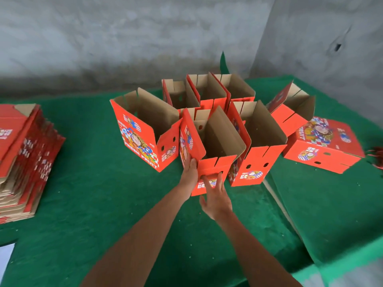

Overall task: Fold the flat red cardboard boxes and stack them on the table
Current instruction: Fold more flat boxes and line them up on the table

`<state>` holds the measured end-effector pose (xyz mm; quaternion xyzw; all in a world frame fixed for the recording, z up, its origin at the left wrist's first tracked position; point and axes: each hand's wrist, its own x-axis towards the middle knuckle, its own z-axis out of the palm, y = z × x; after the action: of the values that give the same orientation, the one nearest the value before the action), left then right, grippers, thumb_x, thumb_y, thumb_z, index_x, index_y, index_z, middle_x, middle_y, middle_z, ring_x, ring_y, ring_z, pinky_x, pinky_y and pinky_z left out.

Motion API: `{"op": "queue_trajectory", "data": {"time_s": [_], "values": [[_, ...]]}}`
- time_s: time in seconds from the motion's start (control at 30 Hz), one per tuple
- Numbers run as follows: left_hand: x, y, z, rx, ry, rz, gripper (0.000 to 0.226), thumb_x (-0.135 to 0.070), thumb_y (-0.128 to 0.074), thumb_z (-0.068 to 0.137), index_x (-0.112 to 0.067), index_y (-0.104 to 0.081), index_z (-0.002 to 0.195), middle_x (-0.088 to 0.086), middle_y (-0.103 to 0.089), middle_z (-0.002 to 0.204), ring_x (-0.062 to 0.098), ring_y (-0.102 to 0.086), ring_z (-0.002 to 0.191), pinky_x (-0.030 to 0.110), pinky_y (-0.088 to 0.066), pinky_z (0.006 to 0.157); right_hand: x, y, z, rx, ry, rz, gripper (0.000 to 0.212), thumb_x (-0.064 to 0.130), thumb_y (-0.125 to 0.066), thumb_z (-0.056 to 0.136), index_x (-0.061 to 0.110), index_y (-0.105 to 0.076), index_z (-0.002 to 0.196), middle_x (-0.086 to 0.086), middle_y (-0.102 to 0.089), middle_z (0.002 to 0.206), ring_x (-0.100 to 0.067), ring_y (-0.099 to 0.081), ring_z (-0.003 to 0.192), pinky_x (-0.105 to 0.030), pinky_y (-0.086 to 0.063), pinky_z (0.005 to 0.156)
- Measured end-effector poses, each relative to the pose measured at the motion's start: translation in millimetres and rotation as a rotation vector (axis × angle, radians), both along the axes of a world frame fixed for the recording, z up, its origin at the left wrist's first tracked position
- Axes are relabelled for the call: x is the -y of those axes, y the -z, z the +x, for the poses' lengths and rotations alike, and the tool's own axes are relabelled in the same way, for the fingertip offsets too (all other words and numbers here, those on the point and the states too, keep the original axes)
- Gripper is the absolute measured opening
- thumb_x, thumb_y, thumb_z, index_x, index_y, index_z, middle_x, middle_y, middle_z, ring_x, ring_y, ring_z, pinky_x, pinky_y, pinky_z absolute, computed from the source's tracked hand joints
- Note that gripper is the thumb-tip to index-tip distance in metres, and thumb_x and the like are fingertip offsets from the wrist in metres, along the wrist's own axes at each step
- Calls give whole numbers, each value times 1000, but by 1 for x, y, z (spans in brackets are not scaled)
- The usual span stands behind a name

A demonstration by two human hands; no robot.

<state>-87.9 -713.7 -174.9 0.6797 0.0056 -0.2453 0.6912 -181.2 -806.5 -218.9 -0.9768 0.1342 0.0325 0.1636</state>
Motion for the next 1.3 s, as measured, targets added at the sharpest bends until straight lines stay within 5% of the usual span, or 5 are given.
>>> {"op": "queue_trajectory", "data": {"time_s": [0.23,0.4,0.67,0.97,1.3], "values": [[5,-8,37,-34,-35,-136,50,-43,-27,113,-47,-17,162,1,-46,156,27,-49,140,56,-40,118,28,-11,32,-36,-129,53,65,31,-53,105,40,-23,162,-20,23,168,-37,-47,142,-39,-54,102],[-28,-6,27,86,-67,54,48,-44,-42,109,-42,-36,157,-2,-51,152,30,-49,141,58,-38,118,-8,-23,21,114,51,14,45,31,-45,106,25,-45,151,-10,-60,136,-29,-62,122,-45,-59,89],[-186,-40,-11,359,-412,390,28,-18,-58,101,-15,-69,127,2,-73,121,21,-69,102,39,-53,97,-161,-61,36,338,-90,268,39,33,-56,103,20,-61,139,0,-66,135,-22,-62,124,-39,-51,100],[-470,-85,1,565,-664,878,31,-15,-64,97,-8,-67,127,14,-66,126,33,-61,115,47,-52,97,-377,-118,95,298,-335,520,51,40,-62,100,21,-53,147,0,-67,130,-16,-68,110,-38,-56,93],[-658,-69,59,413,-344,1357,99,-80,-46,91,-21,-13,164,10,-3,173,30,3,160,52,-2,127,-525,-108,162,89,-326,505,61,41,-60,102,10,-46,153,-11,-56,132,-21,-64,107,-37,-52,97]]}}
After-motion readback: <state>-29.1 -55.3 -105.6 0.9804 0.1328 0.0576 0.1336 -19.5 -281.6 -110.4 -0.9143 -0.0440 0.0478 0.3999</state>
